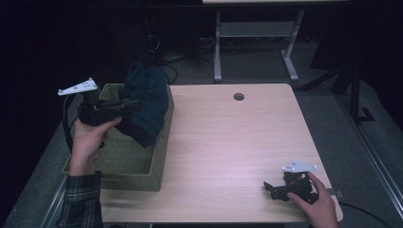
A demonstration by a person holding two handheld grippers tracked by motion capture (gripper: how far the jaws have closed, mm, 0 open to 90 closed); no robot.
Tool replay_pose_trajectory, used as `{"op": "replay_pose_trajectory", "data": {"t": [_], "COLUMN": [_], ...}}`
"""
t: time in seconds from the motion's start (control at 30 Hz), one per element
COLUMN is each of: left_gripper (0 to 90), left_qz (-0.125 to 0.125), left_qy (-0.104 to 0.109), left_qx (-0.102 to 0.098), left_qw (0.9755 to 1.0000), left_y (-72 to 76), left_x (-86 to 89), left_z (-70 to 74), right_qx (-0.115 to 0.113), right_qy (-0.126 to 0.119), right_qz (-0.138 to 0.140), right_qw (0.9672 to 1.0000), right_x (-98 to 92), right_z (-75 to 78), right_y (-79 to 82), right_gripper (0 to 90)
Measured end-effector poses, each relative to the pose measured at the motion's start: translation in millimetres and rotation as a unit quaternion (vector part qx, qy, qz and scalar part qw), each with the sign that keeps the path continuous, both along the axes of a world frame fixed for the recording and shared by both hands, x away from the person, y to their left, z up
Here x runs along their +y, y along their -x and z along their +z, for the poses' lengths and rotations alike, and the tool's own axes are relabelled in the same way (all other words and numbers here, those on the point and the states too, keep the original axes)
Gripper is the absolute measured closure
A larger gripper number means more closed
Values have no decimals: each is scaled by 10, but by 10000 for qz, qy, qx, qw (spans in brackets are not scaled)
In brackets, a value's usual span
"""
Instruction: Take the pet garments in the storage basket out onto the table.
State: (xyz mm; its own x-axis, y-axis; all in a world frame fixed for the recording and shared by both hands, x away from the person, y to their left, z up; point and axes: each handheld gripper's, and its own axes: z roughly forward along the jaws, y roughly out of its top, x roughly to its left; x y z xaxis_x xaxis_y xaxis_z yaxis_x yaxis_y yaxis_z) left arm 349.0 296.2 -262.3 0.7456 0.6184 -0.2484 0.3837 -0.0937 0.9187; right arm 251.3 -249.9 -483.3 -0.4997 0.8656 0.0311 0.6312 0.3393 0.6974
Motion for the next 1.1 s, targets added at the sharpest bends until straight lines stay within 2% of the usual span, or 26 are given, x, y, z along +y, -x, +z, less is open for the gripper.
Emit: {"op": "replay_pose_trajectory", "data": {"t": [0.17,0.37,0.7,1.1], "left_gripper": [752,752,752,752], "left_qz": [-257,-544,-1018,-1329], "left_qy": [50,52,-49,-161], "left_qx": [-97,-122,-9,95], "left_qw": [9996,9984,9948,9910], "left_y": [11,3,-46,-108], "left_x": [-162,-387,-775,-1137], "left_z": [58,77,-1,-136], "right_qx": [1,1,5,8], "right_qy": [2,0,3,-6], "right_qz": [1,0,-1,-5], "right_qw": [10000,10000,10000,10000], "right_x": [0,0,0,1], "right_z": [1,0,2,2], "right_y": [0,0,1,1], "right_gripper": [0,0,0,0]}}
